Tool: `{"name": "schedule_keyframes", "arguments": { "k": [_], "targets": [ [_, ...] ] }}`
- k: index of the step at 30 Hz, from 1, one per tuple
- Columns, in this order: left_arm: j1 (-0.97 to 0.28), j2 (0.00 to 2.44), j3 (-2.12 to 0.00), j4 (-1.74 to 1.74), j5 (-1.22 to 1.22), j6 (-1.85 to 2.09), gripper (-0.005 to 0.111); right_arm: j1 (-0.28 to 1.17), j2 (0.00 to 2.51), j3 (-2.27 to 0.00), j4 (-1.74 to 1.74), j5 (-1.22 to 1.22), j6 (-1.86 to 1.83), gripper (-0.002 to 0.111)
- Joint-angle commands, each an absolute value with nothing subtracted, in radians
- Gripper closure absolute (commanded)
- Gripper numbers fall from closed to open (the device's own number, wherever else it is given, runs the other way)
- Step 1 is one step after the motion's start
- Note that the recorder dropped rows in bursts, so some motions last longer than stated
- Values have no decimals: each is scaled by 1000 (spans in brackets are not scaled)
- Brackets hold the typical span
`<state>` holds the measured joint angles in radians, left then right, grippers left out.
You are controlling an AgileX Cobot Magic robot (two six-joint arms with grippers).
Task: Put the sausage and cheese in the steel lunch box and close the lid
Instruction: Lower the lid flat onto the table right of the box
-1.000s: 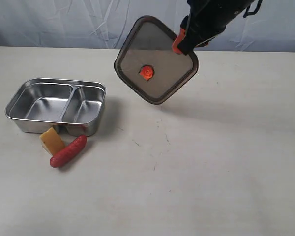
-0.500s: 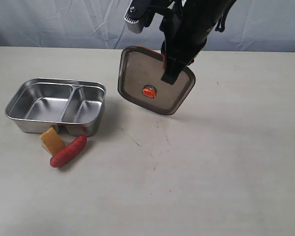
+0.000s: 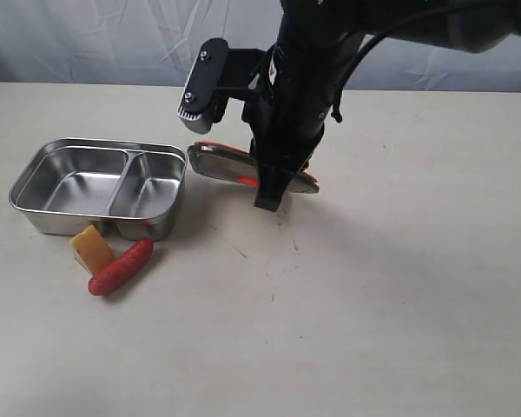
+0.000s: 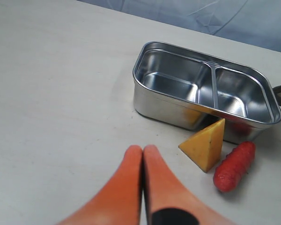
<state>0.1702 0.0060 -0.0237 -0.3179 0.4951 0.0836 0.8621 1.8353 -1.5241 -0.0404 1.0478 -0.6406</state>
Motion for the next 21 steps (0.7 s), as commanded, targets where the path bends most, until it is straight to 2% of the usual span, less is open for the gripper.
{"name": "schedule_keyframes", "arguments": {
  "k": [1, 21],
  "targets": [
    [165, 0, -19, -320, 486, 85, 107, 862, 1849, -1482, -6, 1072, -626, 109],
    [165, 0, -19, -320, 486, 85, 107, 869, 1919, -1430, 73, 1094, -630, 109]
  ]
}}
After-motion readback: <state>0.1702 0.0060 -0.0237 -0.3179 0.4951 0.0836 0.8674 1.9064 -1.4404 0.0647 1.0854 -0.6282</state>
